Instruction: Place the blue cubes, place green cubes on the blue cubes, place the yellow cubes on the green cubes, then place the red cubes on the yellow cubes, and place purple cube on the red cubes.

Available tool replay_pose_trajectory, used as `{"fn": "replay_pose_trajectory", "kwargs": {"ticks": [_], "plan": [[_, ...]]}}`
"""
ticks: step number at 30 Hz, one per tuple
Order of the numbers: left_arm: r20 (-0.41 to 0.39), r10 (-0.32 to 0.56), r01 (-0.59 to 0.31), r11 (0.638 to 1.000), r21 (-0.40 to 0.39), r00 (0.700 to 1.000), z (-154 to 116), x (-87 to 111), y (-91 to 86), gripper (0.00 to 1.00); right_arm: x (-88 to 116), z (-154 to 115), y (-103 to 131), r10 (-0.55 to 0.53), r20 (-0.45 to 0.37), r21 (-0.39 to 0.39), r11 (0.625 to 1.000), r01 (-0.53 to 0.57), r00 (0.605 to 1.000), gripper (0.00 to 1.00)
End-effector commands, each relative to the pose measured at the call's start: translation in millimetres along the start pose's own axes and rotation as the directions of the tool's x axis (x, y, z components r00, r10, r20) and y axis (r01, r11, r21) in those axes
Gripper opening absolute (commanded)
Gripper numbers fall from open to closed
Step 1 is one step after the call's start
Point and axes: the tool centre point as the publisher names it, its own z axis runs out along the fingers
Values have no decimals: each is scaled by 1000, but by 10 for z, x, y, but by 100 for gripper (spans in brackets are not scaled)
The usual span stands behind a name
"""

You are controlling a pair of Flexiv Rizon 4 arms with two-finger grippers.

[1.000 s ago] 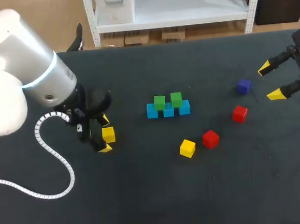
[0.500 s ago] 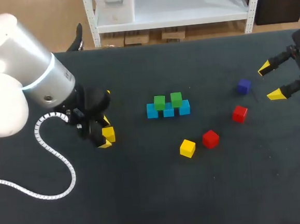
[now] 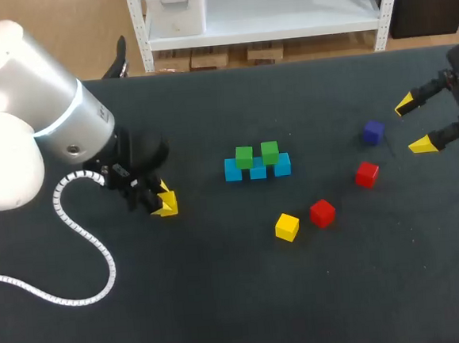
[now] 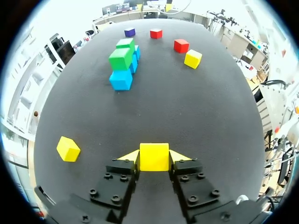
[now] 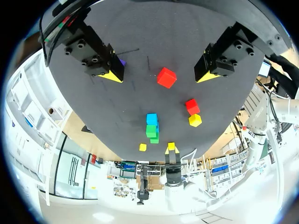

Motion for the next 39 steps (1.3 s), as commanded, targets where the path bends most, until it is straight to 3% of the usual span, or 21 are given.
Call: {"fn": "replay_pose_trajectory", "kwargs": {"ticks": [1, 19, 26, 39], "plan": [[-3, 14, -14, 1000, -8, 1000, -138, -102, -11, 0, 5, 6, -7, -1, 2, -1, 1000, 1, 1000, 100], [1, 112, -112, 994, -4, 994, -418, -801, 254, 0, 5, 6, -7, -1, 2, -1, 1000, 1, 1000, 100], [-14, 105, -104, 994, 24, 994, -360, -1031, 368, 0, 5, 6, -7, -1, 2, -1, 1000, 1, 1000, 100], [16, 182, -183, 982, 45, 983, -165, -1443, 506, 0, 5, 6, -7, -1, 2, -1, 1000, 1, 1000, 100]]}}
